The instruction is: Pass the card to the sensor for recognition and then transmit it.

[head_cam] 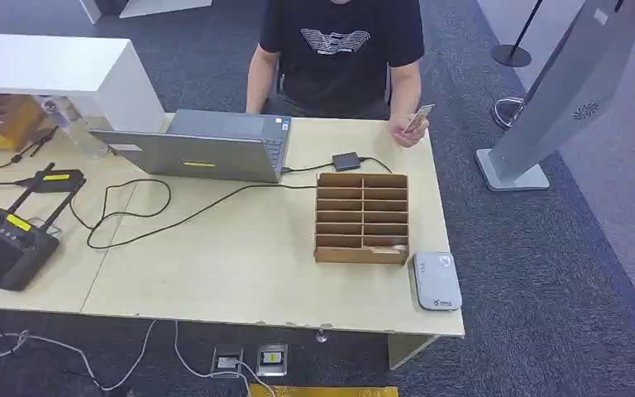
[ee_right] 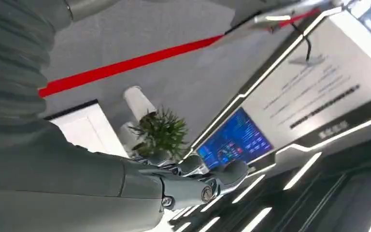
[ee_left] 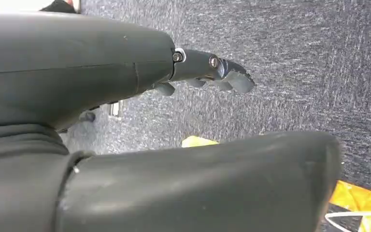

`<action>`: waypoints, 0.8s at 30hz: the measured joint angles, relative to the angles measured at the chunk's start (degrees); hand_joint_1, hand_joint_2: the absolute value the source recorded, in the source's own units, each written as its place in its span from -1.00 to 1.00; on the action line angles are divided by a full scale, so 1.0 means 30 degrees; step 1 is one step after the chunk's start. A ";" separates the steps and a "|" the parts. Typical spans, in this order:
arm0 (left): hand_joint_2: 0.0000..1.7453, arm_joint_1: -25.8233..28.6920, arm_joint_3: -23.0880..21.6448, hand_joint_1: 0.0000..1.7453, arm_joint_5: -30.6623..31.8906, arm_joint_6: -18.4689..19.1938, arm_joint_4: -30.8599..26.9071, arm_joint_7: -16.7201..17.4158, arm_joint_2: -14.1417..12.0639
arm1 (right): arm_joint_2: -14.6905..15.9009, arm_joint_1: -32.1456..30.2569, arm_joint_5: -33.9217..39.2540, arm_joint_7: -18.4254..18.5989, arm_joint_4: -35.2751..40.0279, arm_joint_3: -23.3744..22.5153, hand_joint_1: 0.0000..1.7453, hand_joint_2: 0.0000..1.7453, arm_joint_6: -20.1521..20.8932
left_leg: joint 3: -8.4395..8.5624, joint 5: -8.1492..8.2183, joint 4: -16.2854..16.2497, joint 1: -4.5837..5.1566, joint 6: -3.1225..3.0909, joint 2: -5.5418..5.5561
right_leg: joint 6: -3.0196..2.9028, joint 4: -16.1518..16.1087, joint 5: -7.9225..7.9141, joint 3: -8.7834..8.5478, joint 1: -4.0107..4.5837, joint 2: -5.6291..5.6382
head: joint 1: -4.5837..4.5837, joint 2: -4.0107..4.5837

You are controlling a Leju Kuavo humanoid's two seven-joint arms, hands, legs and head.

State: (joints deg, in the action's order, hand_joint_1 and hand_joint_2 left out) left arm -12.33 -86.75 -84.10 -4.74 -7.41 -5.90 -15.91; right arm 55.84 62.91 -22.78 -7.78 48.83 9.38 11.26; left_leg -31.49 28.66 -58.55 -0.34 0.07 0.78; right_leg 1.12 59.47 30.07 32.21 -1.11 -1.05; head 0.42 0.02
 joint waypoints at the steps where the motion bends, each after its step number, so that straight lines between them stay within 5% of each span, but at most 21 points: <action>1: -1.00 0.0018 -0.0022 -1.00 0.0073 0.0058 0.0000 0.0000 -0.0022 | -0.0080 -0.0127 -0.0146 0.0000 0.0321 0.0452 -1.00 1.00 0.0219 | -0.0005 0.0001 0.0001 0.0000 0.0000 -0.0002 | 0.0000 0.0000 0.0000 0.0002 0.0000 0.0004 | -0.0007 0.0000; 9: -1.00 0.0026 -0.0175 -1.00 0.0509 0.0539 -0.0007 -0.0051 -0.0146 | -0.1239 -0.1812 -0.0918 0.0691 0.2710 0.3986 -1.00 1.00 0.1420 | 0.0001 0.0000 0.0002 -0.0039 0.0007 -0.0009 | -0.0001 -0.0001 -0.0001 -0.0011 0.0035 0.0013 | 0.0000 0.0000; 18: -1.00 0.0125 -0.0182 -1.00 0.0633 0.0641 -0.0015 -0.0051 -0.0153 | -0.3090 -0.4400 -0.1129 0.0991 0.3766 0.6746 -1.00 1.00 0.0538 | -0.0008 -0.0005 -0.0001 -0.0074 0.0032 0.0030 | -0.0006 -0.0002 0.0001 -0.0001 0.0071 -0.0002 | 0.0007 0.0000; 24: -1.00 0.0126 -0.0182 -1.00 0.0692 0.0561 -0.0029 -0.0051 -0.0146 | -0.4416 -0.6319 -0.1982 0.1283 0.4371 0.8115 -1.00 1.00 -0.1313 | -0.0007 -0.0004 -0.0001 -0.0074 0.0034 0.0024 | -0.0009 -0.0003 0.0003 0.0011 0.0072 0.0004 | -0.0007 0.0000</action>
State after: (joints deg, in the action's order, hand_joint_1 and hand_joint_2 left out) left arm -11.96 -87.30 -82.03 -3.06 -7.50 -6.05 -16.35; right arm 42.60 43.95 -28.72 -3.93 61.94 33.73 7.32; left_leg -31.51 28.64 -58.55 -0.56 0.17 0.85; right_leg 1.09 59.46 30.08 32.24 -0.90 -1.04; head 0.39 0.02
